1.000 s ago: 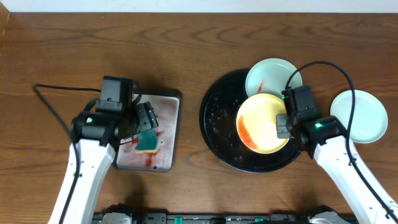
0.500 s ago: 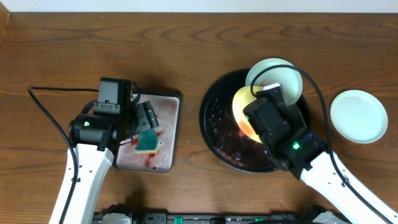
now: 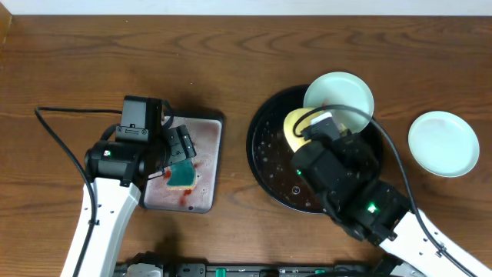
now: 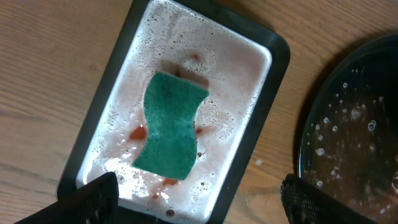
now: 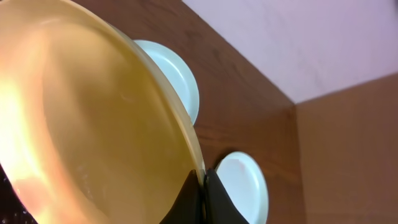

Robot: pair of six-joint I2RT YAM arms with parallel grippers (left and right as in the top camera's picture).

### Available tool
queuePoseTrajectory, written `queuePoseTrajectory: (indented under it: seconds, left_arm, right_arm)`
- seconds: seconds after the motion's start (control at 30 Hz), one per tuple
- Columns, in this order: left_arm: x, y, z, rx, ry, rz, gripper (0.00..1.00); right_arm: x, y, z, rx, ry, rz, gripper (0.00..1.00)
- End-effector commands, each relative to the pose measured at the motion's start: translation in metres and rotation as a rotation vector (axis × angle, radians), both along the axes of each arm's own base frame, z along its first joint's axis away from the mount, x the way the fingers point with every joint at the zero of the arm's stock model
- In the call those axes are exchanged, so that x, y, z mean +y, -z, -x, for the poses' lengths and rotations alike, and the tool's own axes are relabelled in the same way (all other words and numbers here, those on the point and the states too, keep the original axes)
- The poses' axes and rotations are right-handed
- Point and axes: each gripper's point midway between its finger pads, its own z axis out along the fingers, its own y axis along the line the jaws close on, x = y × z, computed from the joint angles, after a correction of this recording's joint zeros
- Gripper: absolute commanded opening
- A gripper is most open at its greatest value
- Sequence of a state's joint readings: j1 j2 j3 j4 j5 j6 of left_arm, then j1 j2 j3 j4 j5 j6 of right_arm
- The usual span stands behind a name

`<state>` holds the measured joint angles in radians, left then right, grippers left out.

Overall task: Clean dirty plates on tray and stack at the side
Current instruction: 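Tilt the yellow plate up on its edge with the right gripper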

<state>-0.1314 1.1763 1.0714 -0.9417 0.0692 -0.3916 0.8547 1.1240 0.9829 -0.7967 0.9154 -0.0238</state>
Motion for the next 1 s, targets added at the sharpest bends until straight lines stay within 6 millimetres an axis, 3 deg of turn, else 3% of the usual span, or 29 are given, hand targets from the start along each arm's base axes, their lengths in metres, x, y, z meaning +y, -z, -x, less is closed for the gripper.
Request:
queuePoseTrajectory:
  seconds: [0.0,0.27,0.97]
  left_arm:
    - [0.001,-0.006,-0.004,-0.015,0.001,-0.002,0.84]
    - [0.001,-0.006,-0.004,-0.015,0.001,-0.002,0.84]
    - [0.001,-0.006,-0.004,-0.014,0.001,-0.002,0.84]
  right_arm:
    - [0.005,-0.02,0.003,-0.061,-0.022,0.057,0.01]
    - [0.023,-0.026,0.014,-0.096,-0.081,0.087,0.01]
    - [0.02,-0.027,0.014,-0.099,-0.073,0.104,0.01]
